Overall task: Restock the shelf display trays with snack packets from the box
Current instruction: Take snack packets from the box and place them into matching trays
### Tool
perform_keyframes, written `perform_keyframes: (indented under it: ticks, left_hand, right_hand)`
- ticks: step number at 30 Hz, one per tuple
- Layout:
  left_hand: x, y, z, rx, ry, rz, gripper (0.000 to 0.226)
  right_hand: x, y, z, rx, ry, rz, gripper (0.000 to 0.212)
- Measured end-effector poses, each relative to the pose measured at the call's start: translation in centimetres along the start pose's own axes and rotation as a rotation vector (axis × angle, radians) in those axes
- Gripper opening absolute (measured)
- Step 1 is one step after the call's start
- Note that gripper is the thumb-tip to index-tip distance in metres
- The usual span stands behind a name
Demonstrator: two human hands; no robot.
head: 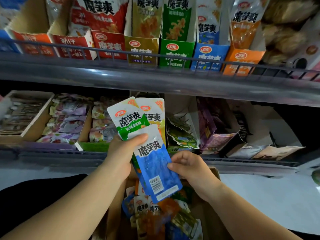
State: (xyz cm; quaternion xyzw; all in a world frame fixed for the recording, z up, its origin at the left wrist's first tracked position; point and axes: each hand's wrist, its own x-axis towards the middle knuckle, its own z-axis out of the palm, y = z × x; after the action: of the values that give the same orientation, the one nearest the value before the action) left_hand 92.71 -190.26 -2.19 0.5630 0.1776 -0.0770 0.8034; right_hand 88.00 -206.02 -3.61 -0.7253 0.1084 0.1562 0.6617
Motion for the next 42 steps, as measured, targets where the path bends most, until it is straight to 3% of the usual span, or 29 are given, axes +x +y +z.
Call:
perform_keyframes:
  ticks: [5,9,12,24,28,31,39,42]
  left_hand:
    - [-0.1,-1.0,-0.3,0.033,-0.021,0.006,0.027]
    - [-0.2,-1.2,0.0,0.021,-0.029,-0.027,0.024]
    - [-0.4,-1.6,0.4,0.01,-0.039,-0.057,0.023]
    - [-0.1,-1.1,0.5,-0.064,-0.092,-0.043,0.024]
    - [-0.2,-0.8,0.2,0.011,-0.084,-0.016,0.018]
    - [-0.1,-0.4,0.0,0.063,-0.037,0.029,0.031]
    - [-0.2,0.0,-0.4,0.119,-0.027,0.088,0.026]
    - [-0.7,-0.2,0.0,0.13,-0.087,0.078,0.025]
  right_hand:
    - [0.1,0.7,0.4,-0.081,0.036,0.021,0.018]
    - [0.1,0.1,1.0,-0.13,0.024,-0.067,0.024]
    - [0.5,0.4,1.3,-0.199,0.133,-0.122,0.024]
    - [1.5,-0.4,0.6,-0.044,0.257,-0.084,0.015]
    - [1.4,-0.8,0.5,0.017,0.232,-0.052,0.015]
    - [1.2,-1.2,0.5,0.109,0.218,-0.03,0.012]
    - [0.7,-2.2,-1.1,0.056,0.561,-0.348,0.018]
    - [0.3,-2.2,-0.1,-0.086,0.517,-0.424,0.02]
